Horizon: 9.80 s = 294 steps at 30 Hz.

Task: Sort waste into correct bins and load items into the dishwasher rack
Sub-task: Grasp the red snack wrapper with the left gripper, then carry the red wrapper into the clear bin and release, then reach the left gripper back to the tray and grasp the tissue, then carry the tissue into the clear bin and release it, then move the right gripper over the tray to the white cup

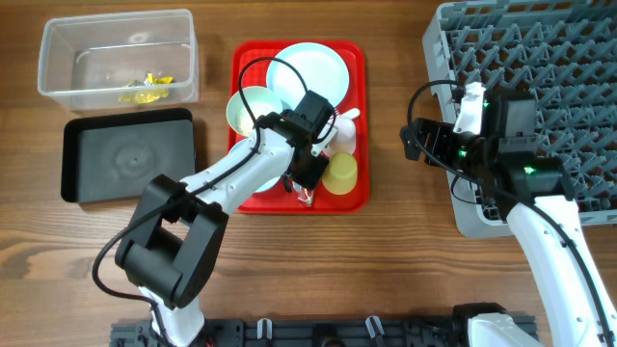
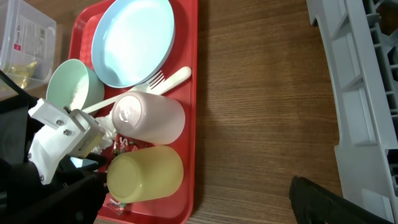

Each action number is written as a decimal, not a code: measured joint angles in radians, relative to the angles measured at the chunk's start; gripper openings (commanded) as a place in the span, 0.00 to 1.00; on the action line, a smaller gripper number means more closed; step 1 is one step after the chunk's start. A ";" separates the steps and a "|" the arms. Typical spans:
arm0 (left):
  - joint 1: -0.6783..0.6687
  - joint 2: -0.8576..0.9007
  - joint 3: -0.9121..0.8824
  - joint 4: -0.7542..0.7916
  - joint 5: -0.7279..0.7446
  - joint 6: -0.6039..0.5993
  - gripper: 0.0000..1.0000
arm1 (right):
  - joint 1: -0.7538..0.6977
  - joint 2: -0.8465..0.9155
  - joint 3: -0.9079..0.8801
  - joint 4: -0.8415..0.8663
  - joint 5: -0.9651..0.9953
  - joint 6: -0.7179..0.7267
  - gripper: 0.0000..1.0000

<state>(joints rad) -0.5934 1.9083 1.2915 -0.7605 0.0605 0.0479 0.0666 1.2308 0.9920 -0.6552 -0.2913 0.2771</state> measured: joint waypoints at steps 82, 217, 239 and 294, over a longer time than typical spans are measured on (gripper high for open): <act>0.616 -0.063 0.138 0.253 0.387 -0.128 0.83 | 0.000 0.000 0.000 0.027 0.000 0.007 1.00; 0.770 -0.415 0.199 -0.285 0.174 -0.248 1.00 | 0.164 0.028 0.000 0.073 -0.047 -0.021 1.00; 0.711 -0.412 0.145 -0.286 0.138 -0.301 1.00 | 0.485 0.227 0.005 0.262 -0.040 -0.006 0.92; 0.711 -0.384 0.140 -0.298 0.014 -0.302 1.00 | 0.603 0.811 0.417 0.484 0.315 0.326 0.73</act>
<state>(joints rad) 0.1177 1.5246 1.4311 -1.0588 0.0742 -0.2539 0.6701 2.0418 1.4094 -0.1707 0.0238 0.6029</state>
